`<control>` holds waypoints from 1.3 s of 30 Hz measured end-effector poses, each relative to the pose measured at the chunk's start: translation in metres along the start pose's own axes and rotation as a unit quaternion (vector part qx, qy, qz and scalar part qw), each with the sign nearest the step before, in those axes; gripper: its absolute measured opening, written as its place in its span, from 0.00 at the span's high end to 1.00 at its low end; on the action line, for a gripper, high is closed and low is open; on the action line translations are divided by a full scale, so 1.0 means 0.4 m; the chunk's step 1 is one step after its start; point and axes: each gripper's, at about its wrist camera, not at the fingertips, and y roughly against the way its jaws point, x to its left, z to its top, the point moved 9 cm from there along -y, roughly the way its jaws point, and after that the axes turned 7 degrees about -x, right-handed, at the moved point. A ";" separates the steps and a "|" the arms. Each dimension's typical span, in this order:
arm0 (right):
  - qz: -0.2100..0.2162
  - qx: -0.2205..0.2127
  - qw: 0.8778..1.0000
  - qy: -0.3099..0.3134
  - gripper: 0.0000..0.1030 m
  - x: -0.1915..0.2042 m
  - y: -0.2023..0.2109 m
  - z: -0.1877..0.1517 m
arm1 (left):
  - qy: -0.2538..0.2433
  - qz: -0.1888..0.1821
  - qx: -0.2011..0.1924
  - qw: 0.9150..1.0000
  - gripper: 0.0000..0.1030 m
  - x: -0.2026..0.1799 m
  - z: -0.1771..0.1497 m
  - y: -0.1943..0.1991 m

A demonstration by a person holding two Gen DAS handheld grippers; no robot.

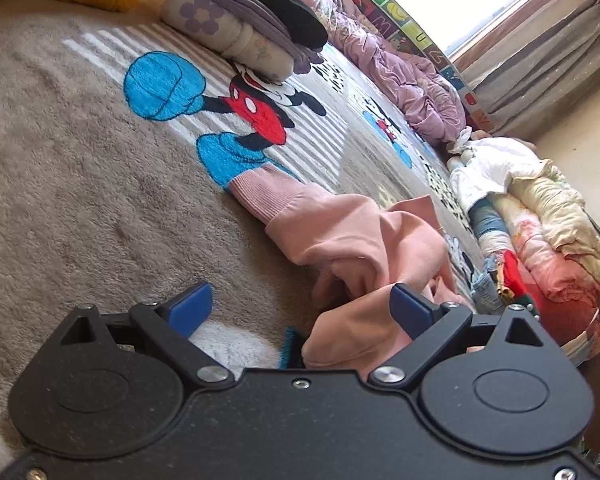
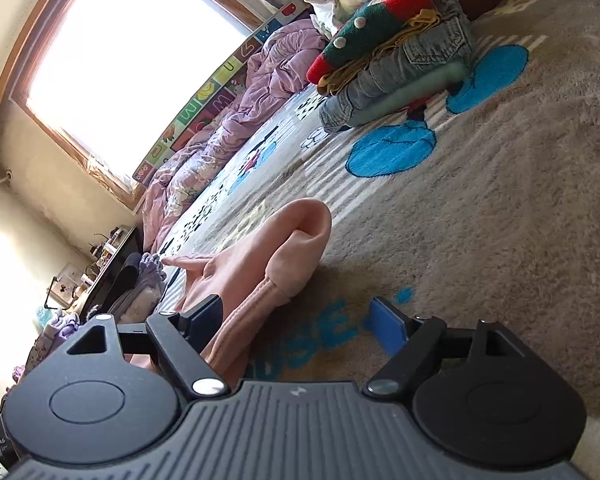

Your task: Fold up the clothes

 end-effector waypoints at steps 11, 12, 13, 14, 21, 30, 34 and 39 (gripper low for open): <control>-0.006 -0.006 1.000 0.026 0.19 0.019 -0.092 0.012 | 0.040 -0.007 -0.015 0.999 0.07 0.027 0.016 -0.014; -0.004 -0.003 1.000 0.030 0.20 0.021 -0.097 0.012 | 0.047 -0.011 -0.017 0.999 0.07 0.030 0.019 -0.015; -0.002 0.000 0.999 0.034 0.21 0.024 -0.103 0.012 | 0.052 -0.013 -0.020 0.998 0.07 0.031 0.022 -0.016; 0.000 0.002 0.999 0.038 0.23 0.027 -0.108 0.012 | 0.056 -0.015 -0.022 0.998 0.07 0.032 0.024 -0.017; 0.025 0.035 0.998 0.050 0.55 0.053 -0.121 -0.014 | 0.075 -0.033 -0.036 0.996 0.08 0.027 0.042 -0.035; 0.024 0.040 0.998 0.050 0.59 0.059 -0.116 -0.028 | 0.075 -0.035 -0.031 0.996 0.39 0.010 0.065 -0.110; 0.023 0.043 0.998 0.049 0.59 0.060 -0.118 -0.033 | 0.062 -0.029 -0.027 0.997 0.86 0.013 0.070 -0.136; 0.025 0.044 0.998 0.044 0.59 0.060 -0.121 -0.036 | 0.036 -0.043 -0.064 0.996 0.94 -0.005 0.107 -0.099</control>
